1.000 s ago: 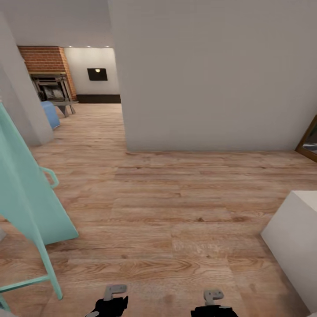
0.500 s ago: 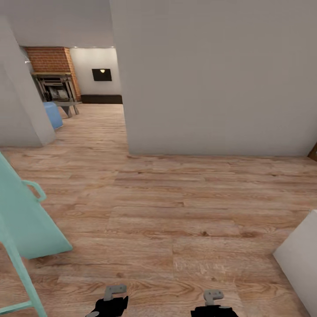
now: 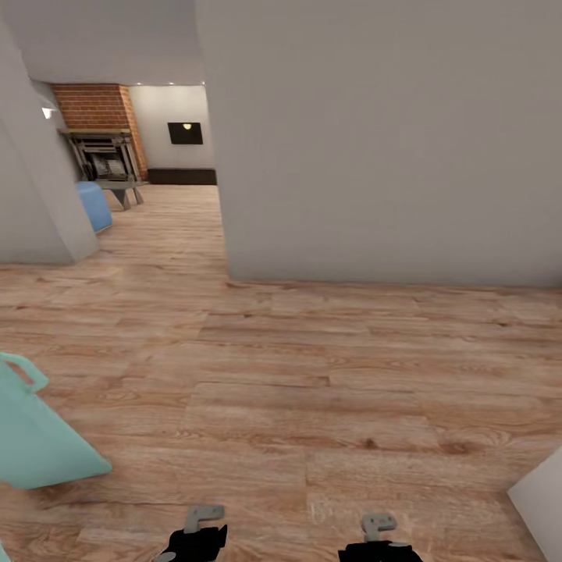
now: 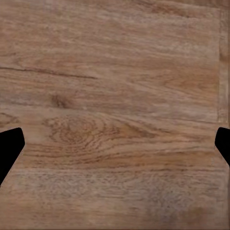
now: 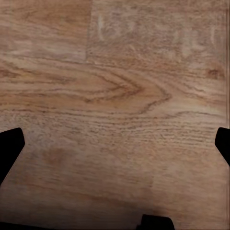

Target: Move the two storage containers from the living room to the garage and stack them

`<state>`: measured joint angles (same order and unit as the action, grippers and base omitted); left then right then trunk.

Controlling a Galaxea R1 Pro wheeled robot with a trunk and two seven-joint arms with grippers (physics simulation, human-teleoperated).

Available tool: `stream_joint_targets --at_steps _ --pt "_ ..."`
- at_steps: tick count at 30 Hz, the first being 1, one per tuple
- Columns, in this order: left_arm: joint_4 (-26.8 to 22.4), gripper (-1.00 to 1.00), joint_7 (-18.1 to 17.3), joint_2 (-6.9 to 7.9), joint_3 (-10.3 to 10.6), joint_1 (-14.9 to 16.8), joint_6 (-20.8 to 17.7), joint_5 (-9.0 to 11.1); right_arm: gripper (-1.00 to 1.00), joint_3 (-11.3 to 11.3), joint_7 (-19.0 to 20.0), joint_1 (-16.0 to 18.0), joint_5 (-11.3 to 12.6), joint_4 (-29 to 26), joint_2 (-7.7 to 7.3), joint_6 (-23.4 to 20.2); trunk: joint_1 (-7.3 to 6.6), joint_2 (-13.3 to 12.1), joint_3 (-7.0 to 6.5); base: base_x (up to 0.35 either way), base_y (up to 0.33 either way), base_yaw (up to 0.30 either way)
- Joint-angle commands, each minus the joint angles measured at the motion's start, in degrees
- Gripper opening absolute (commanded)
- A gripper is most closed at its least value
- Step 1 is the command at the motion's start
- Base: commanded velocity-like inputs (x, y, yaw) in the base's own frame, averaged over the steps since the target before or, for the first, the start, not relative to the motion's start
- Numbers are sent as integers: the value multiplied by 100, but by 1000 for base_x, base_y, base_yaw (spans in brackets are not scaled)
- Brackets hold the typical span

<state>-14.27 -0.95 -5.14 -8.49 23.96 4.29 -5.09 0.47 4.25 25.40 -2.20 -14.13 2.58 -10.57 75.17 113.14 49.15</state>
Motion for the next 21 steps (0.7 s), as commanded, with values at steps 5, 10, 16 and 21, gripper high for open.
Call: stream_joint_targets --at_steps 5,10,16,21 --pt "3 100 -10 -4 -48 3 19 -55 100 5 14 0 -26 -12 0 -33 3 2 -2 344 -82 62" --pt "3 100 -10 -4 -44 3 19 -55 100 10 14 0 -26 -12 3 -33 3 2 -26 344 -79 169" --pt "3 100 -10 -4 -47 3 19 -54 100 13 14 0 -26 -11 5 -33 3 2 -54 344 -23 168" --pt "3 100 -10 -4 -46 3 19 -55 100 11 14 0 -24 -11 2 -33 3 2 -60 344 -4 42"
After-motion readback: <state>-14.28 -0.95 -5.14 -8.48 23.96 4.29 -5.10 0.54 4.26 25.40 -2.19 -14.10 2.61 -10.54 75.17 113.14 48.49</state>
